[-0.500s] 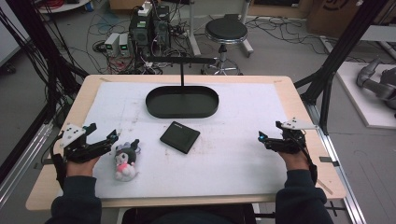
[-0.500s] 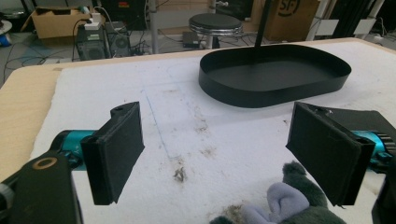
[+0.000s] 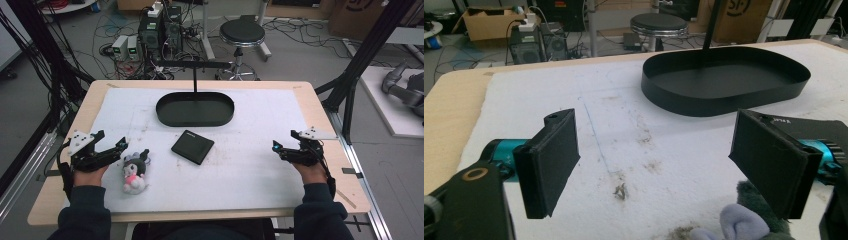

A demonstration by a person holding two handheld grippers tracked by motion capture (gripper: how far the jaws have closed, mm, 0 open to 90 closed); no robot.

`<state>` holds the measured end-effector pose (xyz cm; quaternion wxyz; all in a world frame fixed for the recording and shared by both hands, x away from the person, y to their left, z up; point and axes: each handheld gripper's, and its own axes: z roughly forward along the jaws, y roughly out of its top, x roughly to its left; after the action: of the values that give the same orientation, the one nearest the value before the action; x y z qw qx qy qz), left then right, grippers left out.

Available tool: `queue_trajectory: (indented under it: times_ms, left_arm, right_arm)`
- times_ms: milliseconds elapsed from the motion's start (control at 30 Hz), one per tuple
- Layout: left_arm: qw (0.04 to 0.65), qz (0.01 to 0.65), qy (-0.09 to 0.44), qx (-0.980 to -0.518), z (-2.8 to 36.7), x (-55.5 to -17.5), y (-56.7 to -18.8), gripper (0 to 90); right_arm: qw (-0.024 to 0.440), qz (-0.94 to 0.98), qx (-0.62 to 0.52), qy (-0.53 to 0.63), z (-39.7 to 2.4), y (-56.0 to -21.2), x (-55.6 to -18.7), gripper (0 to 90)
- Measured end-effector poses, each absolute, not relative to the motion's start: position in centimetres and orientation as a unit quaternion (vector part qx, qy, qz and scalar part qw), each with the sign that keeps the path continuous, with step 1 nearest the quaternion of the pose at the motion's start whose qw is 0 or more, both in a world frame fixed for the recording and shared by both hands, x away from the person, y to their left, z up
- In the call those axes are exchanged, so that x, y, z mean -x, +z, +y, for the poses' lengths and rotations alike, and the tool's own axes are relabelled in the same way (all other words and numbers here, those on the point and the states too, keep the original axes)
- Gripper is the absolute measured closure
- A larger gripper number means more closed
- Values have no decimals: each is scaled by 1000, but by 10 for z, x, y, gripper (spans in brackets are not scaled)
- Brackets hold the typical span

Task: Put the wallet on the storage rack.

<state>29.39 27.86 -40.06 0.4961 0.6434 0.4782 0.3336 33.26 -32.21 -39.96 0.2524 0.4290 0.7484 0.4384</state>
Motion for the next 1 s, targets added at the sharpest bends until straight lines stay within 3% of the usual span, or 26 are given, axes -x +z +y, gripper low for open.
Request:
queue_trajectory:
  times_ms: [633,700,1000]
  left_arm:
    - [495,486,349,-630,290,-303,-409,216]
    - [494,489,350,-628,293,-301,-410,216]
    - [489,488,351,-632,295,-297,-413,219]
  right_arm:
    - [184,807,-345,442,-216,-407,-367,197]
    - [165,817,-328,444,-194,-412,-377,252]
    - [108,830,-322,441,-146,-430,-396,260]
